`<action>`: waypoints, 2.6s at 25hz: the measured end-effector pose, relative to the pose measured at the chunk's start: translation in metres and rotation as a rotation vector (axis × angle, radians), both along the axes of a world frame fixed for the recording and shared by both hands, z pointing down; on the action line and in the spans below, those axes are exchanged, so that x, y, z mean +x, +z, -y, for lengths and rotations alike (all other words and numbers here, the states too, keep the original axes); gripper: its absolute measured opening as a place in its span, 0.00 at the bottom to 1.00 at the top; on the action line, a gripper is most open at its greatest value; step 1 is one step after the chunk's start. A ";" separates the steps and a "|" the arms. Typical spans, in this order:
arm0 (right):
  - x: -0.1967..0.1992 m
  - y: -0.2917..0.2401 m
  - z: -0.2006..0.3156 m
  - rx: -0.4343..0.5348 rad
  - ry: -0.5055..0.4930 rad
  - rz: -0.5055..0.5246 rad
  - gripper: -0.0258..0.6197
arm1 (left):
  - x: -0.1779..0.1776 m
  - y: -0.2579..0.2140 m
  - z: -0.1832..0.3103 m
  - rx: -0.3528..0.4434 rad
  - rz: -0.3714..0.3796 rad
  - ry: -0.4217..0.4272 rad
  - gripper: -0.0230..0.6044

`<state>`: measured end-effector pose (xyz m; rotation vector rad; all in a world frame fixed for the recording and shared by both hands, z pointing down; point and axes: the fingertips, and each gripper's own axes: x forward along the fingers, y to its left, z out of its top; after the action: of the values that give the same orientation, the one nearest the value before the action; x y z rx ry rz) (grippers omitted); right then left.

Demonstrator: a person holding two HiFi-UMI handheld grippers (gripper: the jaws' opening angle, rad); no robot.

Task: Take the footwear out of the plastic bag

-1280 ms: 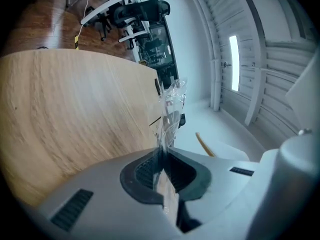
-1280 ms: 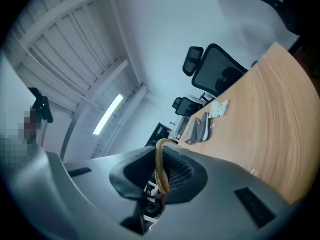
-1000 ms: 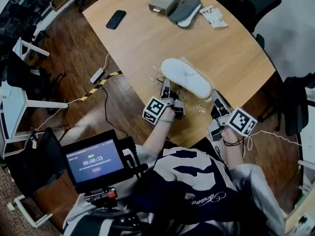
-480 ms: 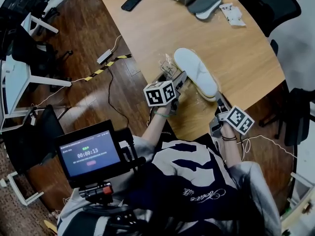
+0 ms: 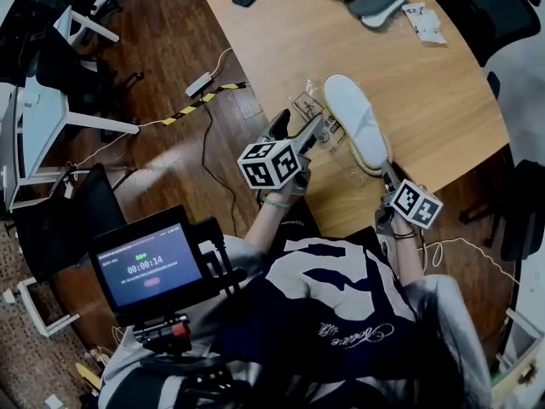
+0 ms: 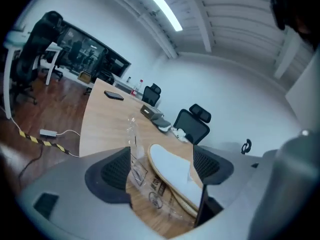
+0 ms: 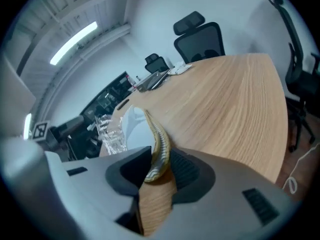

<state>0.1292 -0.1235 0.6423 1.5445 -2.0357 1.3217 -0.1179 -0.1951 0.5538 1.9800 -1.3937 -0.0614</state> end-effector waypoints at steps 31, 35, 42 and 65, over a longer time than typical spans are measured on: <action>-0.090 -0.085 -0.124 0.196 -0.109 -0.057 0.20 | 0.085 -0.006 -0.136 0.024 -0.205 0.544 0.04; -0.087 -0.092 -0.134 0.218 -0.121 -0.048 0.12 | 0.085 -0.017 -0.145 0.062 -0.209 0.504 0.04; -0.071 -0.103 -0.176 0.267 -0.210 -0.001 0.05 | 0.089 -0.033 -0.188 0.109 -0.170 0.367 0.04; -0.077 -0.128 -0.340 0.337 -0.425 0.099 0.02 | 0.098 -0.062 -0.382 0.147 -0.046 0.170 0.04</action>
<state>0.0525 0.2162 0.5145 1.0781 -2.5684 0.9461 -0.0202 0.1865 0.4915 2.1977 -1.2165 -0.1342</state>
